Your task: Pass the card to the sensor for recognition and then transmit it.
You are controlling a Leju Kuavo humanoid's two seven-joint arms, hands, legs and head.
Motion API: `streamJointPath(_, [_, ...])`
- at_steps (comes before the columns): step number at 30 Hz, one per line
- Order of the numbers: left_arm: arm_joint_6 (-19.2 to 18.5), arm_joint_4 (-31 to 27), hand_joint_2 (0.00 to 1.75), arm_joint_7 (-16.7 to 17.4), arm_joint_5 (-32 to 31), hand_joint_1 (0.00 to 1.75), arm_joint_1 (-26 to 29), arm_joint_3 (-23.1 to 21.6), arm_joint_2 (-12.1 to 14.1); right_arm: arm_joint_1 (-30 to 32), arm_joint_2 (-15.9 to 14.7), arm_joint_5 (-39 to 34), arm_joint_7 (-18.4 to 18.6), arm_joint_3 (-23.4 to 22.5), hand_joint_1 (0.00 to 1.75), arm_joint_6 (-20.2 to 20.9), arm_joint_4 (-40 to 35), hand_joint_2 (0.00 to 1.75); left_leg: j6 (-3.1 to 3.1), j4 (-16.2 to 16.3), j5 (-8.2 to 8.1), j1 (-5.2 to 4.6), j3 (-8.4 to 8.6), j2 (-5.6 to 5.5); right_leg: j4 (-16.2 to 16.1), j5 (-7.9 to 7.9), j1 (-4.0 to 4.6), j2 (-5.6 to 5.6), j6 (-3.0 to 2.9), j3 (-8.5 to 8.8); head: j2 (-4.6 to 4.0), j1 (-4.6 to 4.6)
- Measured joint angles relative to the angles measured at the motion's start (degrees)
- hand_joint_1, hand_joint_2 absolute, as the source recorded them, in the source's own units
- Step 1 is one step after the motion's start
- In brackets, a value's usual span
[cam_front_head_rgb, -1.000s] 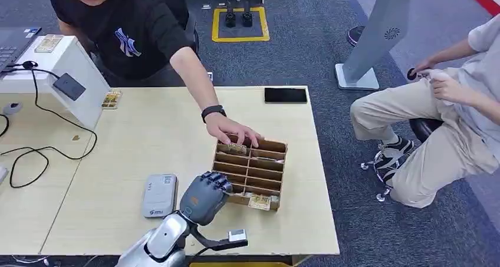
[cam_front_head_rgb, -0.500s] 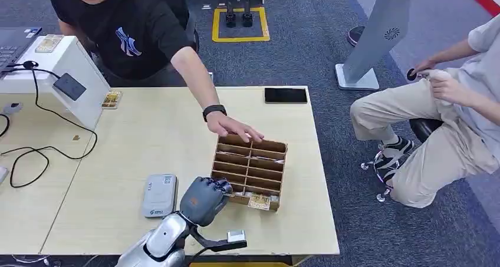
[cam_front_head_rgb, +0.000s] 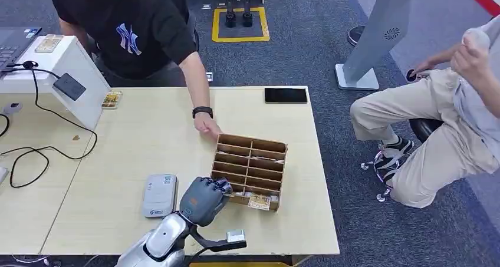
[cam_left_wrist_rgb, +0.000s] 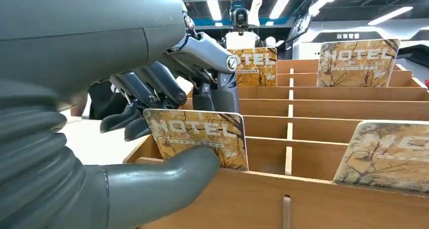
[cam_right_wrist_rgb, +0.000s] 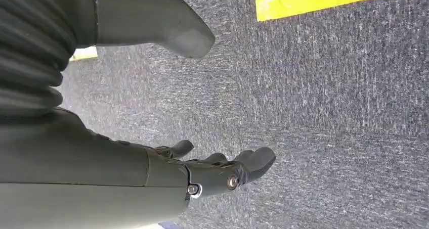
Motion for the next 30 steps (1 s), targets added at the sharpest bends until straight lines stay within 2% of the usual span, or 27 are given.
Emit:
streamJointPath(6, [0.1, 0.0, 1.75, -1.2, 2.1, 1.75, 0.0, 0.0, 0.0, 0.0, 0.0, 0.8, 0.0, 0.0, 0.0, -0.2, 0.0, 1.75, 0.0, 0.0, 0.0, 0.0, 0.0, 0.0, 0.0, 0.0, 0.0, 0.0, 0.0, 0.0, 0.0, 0.0])
streamJointPath(12, [2.8, 0.2, 1.75, -2.3, 3.6, 1.75, 0.1, 0.0, 0.1, 0.0, 0.0, 1.0, -0.2, 0.1, 0.0, -0.4, 0.1, 1.75, 0.0, 0.0, 0.0, 0.0, 0.0, 0.0, 0.0, 0.0, 0.0, 0.0, 0.0, 0.0, 0.0, 0.0])
streamJointPath(14, [4.7, -2.0, 1.75, -8.4, 10.6, 1.75, 2.3, 1.4, -2.0, 0.1, 0.0, 1.2, -0.4, 0.1, 0.0, -1.4, 0.1, 1.75, 0.0, 0.0, 0.0, -0.07, -0.02, 0.01, 0.0, 0.01, -0.07, 0.02, 0.0, -0.06, 0.0, -0.07])
streamJointPath(15, [6.5, -5.9, 1.75, -16.7, 20.1, 1.75, 3.2, 4.0, -4.2, 0.2, 0.0, 1.4, -0.4, 0.2, 0.0, -2.2, 0.2, 1.75, 0.06, 0.1, 0.04, -0.08, -0.21, -0.11, 0.0, 0.02, -0.08, -0.09, 0.02, -0.12, 0.0, -0.31])
streamJointPath(16, [7.0, -8.6, 1.75, -25.5, 30.6, 1.75, 3.0, 7.5, -5.6, 0.1, 0.1, 1.7, -0.4, 0.2, 0.0, -2.9, 0.4, 1.75, 0.16, 0.1, 0.13, -0.02, -0.4, -0.19, 0.0, 0.05, -0.03, -0.22, 0.06, -0.25, 0.0, -0.07])
streamJointPath(17, [7.6, -11.1, 1.75, -32.0, 41.8, 1.75, 2.1, 10.5, -7.2, -0.3, 0.3, 1.9, -0.4, 0.2, 0.0, -3.5, 0.5, 1.75, 0.14, 0.1, 0.12, -0.01, -0.38, -0.11, 0.0, 0.11, -0.01, -0.13, 0.06, -0.28, 0.0, 0.35])
streamJointPath(18, [7.8, -13.0, 1.75, -35.4, 54.2, 1.75, 0.6, 13.5, -8.2, -0.6, 0.5, 1.9, -0.4, 0.3, 0.0, -4.0, 0.6, 1.75, 0.08, 0.1, 0.05, -0.02, -0.26, 0.06, 0.0, 0.16, -0.02, 0.03, 0.03, -0.25, 0.0, 0.66])
streamJointPath(19, [7.7, -14.6, 1.75, -35.2, 63.7, 1.75, -0.9, 15.5, -8.6, -0.6, 0.6, 2.0, -0.4, 0.3, 0.0, -4.2, 0.7, 1.75, 0.07, 0.1, 0.03, -0.04, -0.16, 0.18, 0.0, 0.18, -0.03, 0.15, 0.0, -0.2, 0.0, 0.55])
streamJointPath(21, [7.2, -17.2, 1.75, -29.2, 76.9, 1.75, -3.3, 18.7, -8.9, -0.5, 0.9, 2.5, -0.3, 0.9, 0.0, -4.5, 0.9, 1.75, 0.08, 0.1, 0.09, -0.01, -0.16, 0.12, 0.0, 0.18, -0.01, 0.07, 0.0, -0.2, 0.0, 0.33])
streamJointPath(30, [5.6, -18.2, 1.75, -24.1, 77.8, 1.75, -11.5, 24.0, -9.4, -1.7, 1.2, 4.2, 1.0, 3.2, 0.0, -4.7, 1.5, 1.75, 0.05, 0.1, 0.24, 0.0, -0.28, 0.02, 0.1, 0.25, 0.0, 0.02, -0.01, -0.24, 0.0, 0.31])
